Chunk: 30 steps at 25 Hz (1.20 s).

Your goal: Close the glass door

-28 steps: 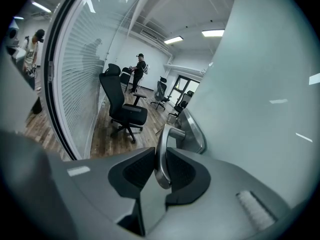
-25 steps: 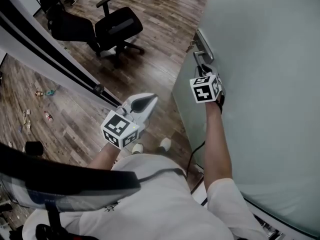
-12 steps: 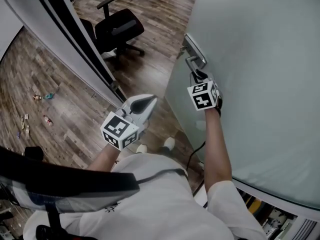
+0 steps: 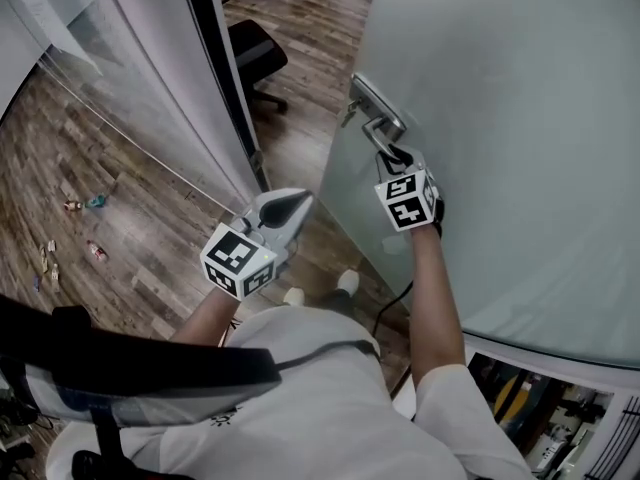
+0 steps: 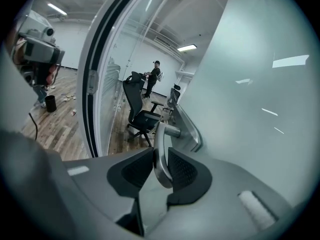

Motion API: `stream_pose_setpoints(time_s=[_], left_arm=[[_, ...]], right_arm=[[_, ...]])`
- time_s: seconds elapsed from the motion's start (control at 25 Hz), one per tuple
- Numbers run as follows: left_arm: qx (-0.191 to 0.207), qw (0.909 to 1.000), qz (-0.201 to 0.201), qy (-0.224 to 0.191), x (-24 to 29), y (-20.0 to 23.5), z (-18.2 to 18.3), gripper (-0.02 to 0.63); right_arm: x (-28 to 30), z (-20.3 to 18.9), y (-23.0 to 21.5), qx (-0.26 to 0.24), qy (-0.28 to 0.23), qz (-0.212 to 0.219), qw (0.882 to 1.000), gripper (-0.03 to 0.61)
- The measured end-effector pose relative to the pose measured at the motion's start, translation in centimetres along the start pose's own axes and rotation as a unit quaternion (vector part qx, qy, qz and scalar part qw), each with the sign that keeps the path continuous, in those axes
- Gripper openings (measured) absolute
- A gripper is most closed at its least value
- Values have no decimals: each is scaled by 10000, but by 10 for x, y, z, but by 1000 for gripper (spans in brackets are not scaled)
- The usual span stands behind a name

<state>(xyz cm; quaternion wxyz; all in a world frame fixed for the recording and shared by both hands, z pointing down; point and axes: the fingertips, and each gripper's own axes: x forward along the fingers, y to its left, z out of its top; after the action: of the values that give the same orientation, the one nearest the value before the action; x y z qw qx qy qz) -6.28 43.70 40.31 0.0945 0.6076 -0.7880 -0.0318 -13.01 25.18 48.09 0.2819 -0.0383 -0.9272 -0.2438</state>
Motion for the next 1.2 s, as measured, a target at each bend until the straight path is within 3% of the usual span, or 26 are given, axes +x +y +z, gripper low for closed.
stream_pose_setpoints(time_s=[0.4,0.96,1.2], left_arm=[[-58,9999,12,-149,-43,-9,9,6],[-195,9982,537,-157,-56,-23,6,5],[-217,9967,774,-145,-97,-33,-10,5]], right_arm=[[-37,20,48,-440,-112,262,9986,92],[-60,27,91,-764,-271,562,9951,89],[-85,33,137,-974,-412,611,9925,89]])
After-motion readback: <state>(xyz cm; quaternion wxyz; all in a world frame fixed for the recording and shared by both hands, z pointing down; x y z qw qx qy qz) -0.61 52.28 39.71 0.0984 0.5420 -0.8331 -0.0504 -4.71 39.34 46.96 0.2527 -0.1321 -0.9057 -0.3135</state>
